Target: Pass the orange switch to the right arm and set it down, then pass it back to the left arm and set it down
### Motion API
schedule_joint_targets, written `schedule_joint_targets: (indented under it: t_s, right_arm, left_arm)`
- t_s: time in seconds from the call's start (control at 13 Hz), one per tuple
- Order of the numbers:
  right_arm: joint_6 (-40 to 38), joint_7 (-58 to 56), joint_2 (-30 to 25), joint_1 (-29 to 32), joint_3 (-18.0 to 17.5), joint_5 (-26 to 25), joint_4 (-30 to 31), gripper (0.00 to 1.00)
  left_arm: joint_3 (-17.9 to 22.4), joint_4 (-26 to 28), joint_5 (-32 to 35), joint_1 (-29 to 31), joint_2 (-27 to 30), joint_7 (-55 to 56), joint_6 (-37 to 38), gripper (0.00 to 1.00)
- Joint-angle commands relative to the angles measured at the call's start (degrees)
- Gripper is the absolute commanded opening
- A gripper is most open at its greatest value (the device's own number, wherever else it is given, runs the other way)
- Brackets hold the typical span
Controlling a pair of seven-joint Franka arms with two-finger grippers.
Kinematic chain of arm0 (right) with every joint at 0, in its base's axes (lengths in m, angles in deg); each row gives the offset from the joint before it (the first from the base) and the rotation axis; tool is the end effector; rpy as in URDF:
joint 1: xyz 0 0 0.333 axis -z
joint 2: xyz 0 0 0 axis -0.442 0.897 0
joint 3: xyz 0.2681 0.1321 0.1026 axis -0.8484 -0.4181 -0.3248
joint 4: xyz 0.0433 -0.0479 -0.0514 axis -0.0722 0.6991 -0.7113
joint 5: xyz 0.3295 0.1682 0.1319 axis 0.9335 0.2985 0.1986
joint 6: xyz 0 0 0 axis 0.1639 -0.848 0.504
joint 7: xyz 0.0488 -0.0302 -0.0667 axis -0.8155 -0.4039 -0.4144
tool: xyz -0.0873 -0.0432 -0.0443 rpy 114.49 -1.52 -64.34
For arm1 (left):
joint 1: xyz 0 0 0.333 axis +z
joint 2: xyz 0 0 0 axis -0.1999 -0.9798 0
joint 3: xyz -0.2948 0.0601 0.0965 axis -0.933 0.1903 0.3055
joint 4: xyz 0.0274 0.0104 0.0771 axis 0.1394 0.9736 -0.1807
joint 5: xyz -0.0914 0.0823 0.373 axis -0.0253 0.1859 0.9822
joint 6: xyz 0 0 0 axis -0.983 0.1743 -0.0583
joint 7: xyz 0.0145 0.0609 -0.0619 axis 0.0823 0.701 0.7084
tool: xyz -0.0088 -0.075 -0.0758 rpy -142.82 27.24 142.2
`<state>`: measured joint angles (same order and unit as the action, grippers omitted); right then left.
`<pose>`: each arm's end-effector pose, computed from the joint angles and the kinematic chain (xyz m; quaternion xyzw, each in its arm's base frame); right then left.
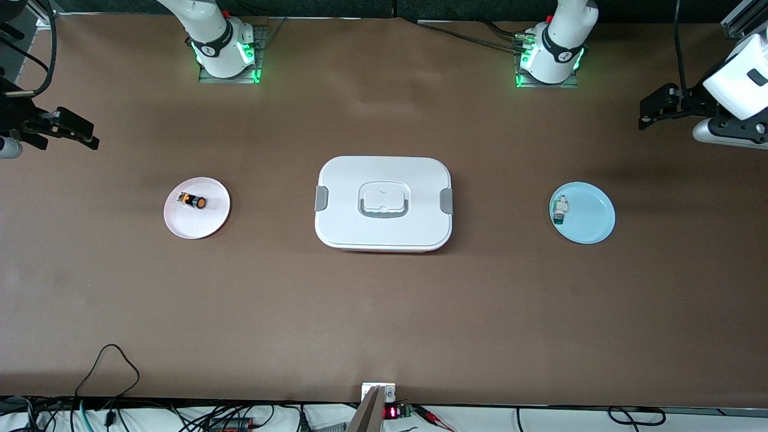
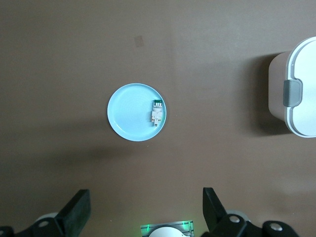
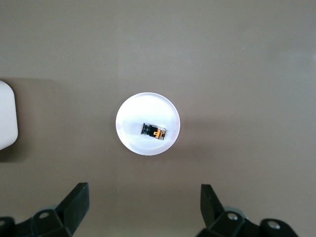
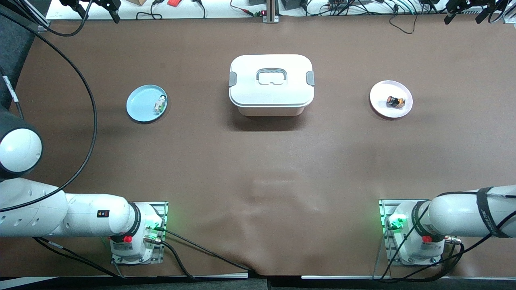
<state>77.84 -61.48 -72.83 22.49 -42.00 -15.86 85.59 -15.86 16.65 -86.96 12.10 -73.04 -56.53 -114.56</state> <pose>0.5463 -0.0305 0.5910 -0.9999 -0.0038 0.0149 0.0003 0.5393 -0.0395 0.6379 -0.9968 0.0567 0.0556 0.0053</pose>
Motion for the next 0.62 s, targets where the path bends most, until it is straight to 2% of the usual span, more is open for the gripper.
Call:
schedule_joint_targets:
  t_s: [0.0,0.54]
  right_arm:
    - [-1.28,0.45,-0.24,0.22,-0.27,0.18,-0.19,1.0]
    - [-1.2,0.88,2.04,0.14,-0.19,0.18,-1.07,1.0]
  left_arm:
    - [-0.27,-0.19,1.02,0.13,0.47,0.19,0.68,1.0]
    - [-0.27,-0.27,1.02,0.13,0.47,0.28,0.68,1.0]
